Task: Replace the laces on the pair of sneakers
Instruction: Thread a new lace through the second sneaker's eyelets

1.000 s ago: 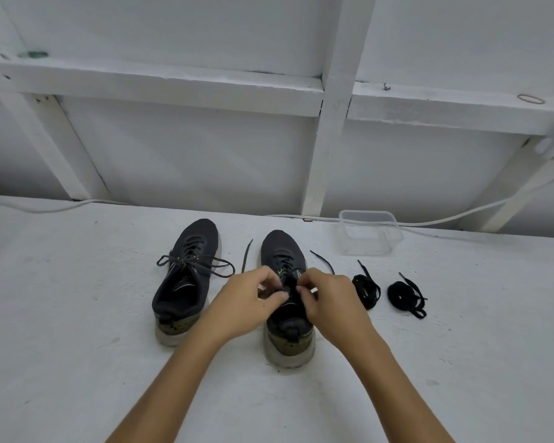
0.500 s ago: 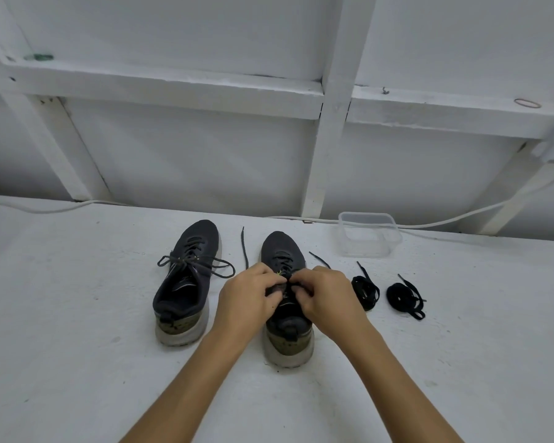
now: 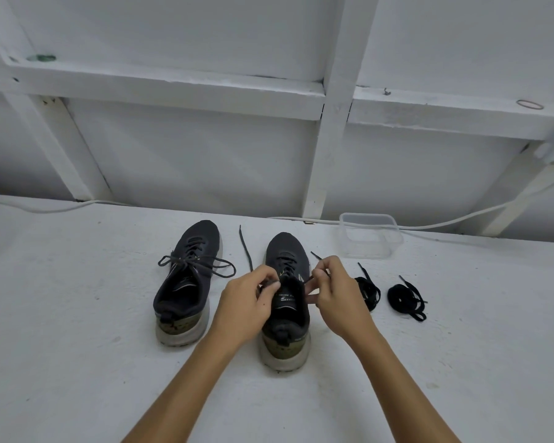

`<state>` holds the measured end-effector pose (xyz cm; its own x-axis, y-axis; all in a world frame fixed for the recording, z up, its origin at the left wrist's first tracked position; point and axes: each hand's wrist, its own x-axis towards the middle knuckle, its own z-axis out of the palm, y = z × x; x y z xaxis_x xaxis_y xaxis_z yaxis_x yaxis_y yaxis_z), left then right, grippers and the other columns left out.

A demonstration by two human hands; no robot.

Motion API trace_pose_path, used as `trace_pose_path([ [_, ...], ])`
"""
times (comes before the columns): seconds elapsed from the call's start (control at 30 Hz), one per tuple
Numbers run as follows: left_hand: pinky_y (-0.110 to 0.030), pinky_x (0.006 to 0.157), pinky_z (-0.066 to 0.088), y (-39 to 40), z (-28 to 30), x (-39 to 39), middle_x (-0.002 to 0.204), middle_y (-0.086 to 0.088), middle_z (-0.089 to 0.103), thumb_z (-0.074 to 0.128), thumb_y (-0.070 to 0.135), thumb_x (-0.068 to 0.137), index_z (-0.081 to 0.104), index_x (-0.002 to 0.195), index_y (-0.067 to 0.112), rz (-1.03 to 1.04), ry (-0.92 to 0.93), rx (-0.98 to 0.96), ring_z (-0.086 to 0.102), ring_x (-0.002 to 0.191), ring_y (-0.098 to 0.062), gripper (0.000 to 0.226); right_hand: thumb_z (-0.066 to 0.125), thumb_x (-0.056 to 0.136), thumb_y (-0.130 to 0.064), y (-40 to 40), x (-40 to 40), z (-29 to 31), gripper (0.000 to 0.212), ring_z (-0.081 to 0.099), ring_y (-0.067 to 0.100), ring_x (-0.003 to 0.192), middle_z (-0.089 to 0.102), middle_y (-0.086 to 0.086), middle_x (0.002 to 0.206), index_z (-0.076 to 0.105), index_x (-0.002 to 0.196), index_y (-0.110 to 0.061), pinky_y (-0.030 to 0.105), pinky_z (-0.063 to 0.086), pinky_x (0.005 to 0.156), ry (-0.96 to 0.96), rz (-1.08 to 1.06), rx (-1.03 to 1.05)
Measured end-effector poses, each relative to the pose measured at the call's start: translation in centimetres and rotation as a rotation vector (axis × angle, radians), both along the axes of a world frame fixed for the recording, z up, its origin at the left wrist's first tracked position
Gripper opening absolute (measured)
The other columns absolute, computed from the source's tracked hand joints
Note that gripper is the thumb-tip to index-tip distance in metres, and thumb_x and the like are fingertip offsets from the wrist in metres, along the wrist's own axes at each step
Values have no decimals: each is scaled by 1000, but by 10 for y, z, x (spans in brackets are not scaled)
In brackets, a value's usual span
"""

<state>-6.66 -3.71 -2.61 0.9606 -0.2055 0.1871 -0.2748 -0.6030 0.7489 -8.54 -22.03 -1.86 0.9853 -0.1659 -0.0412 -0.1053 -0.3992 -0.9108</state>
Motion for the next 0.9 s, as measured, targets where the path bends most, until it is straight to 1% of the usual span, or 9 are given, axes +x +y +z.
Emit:
trace_pose_path([
  [0.2, -12, 64, 44, 11, 6, 11, 89, 10, 64, 56, 26, 100, 56, 90, 36, -108, 132, -91, 66, 77, -4, 14, 48, 105, -23, -13, 5, 2, 21, 71, -1, 75, 74, -11, 83, 53, 89, -36, 20, 45, 63, 54, 75, -67],
  [0.3, -23, 81, 45, 20, 9, 19, 99, 12, 61, 63, 27, 97, 64, 100, 29, -85, 20, 42, 57, 89, -5, 4, 64, 98, -27, -24, 7, 5, 12, 62, -4, 84, 68, -17, 85, 63, 94, -38, 18, 41, 66, -8, 71, -373],
  [0.4, -32, 82, 45, 20, 14, 19, 106, 7, 55, 72, 29, 91, 62, 113, 23, 144, -50, 167, 52, 95, -14, 25, 76, 89, -37, -27, 4, 5, 20, 52, 13, 91, 55, -9, 95, 68, 106, -32, 28, 39, 68, -110, -55, -703],
  [0.47, -30, 72, 47, 16, 17, 13, 88, 7, 61, 71, 33, 90, 60, 94, 20, 249, 57, 118, 59, 82, -12, 18, 75, 87, -42, -22, -1, 7, 20, 56, 7, 74, 61, -11, 80, 61, 92, -28, 25, 40, 59, -53, -117, -559],
  [0.53, -27, 64, 47, 10, 13, 7, 67, 4, 66, 64, 39, 94, 63, 77, 19, 225, 238, 37, 66, 66, -10, 26, 71, 88, -44, -15, -4, 5, 22, 66, 10, 66, 68, -5, 68, 62, 80, -25, 32, 53, 61, 95, -94, -294],
  [0.63, -22, 62, 47, -1, 15, 0, 67, 9, 71, 54, 50, 97, 73, 77, 23, 163, 464, -173, 67, 59, -2, 38, 63, 90, -30, -9, -6, 4, 25, 71, 20, 66, 74, 0, 69, 72, 72, -17, 42, 63, 69, 196, -88, -93],
  [0.77, -7, 59, 43, -10, 17, 7, 77, 15, 71, 64, 59, 87, 74, 81, 32, 114, 396, -160, 64, 75, 3, 29, 65, 92, -33, -10, 2, 14, 20, 66, 3, 67, 78, -8, 85, 79, 84, -22, 21, 52, 57, 256, -84, 217],
  [0.83, -1, 63, 41, -11, 19, 12, 87, 16, 70, 76, 51, 81, 74, 95, 39, 27, 347, -89, 61, 79, 8, 18, 68, 92, -44, -9, 7, 19, 25, 66, -4, 69, 78, -11, 90, 79, 91, -22, 21, 51, 62, 276, -67, 294],
  [0.9, -3, 65, 38, -12, 18, 18, 93, 15, 65, 79, 42, 81, 75, 107, 37, -41, 265, 49, 59, 80, 3, 27, 72, 91, -41, -7, 14, 21, 21, 67, -4, 72, 78, -10, 91, 79, 91, -21, 22, 50, 66, 279, -77, 348],
])
